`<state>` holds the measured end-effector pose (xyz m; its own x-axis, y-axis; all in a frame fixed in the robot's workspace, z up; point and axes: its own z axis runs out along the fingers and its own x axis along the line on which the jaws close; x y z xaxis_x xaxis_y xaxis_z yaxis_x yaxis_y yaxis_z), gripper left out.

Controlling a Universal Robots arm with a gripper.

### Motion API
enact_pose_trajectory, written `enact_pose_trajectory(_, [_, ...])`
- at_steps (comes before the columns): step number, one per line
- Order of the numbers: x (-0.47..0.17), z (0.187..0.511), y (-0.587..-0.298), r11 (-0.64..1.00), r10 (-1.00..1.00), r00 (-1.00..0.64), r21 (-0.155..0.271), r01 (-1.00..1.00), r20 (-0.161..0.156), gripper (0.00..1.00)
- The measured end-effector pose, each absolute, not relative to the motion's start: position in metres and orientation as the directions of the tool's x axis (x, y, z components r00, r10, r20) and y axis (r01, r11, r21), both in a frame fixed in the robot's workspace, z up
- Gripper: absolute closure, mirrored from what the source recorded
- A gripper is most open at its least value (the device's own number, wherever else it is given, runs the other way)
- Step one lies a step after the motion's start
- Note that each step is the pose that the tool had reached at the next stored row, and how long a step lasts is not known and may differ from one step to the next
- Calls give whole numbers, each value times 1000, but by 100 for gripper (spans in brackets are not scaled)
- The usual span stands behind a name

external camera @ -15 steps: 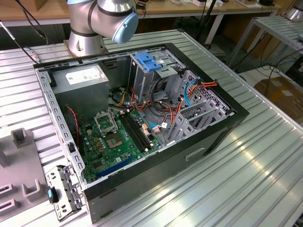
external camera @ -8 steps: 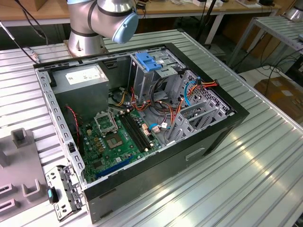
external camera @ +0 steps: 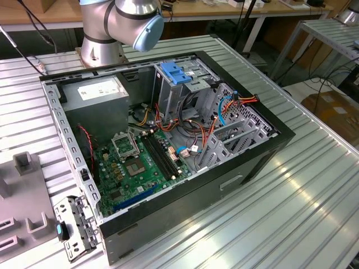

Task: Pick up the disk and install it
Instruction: 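Reach for the disk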

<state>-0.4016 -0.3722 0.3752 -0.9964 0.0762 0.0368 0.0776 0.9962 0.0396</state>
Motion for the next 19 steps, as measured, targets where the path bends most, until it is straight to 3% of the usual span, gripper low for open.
enact_pose_trajectory(19, [-440,375,-372,996,76,-996,40,78,37,89])
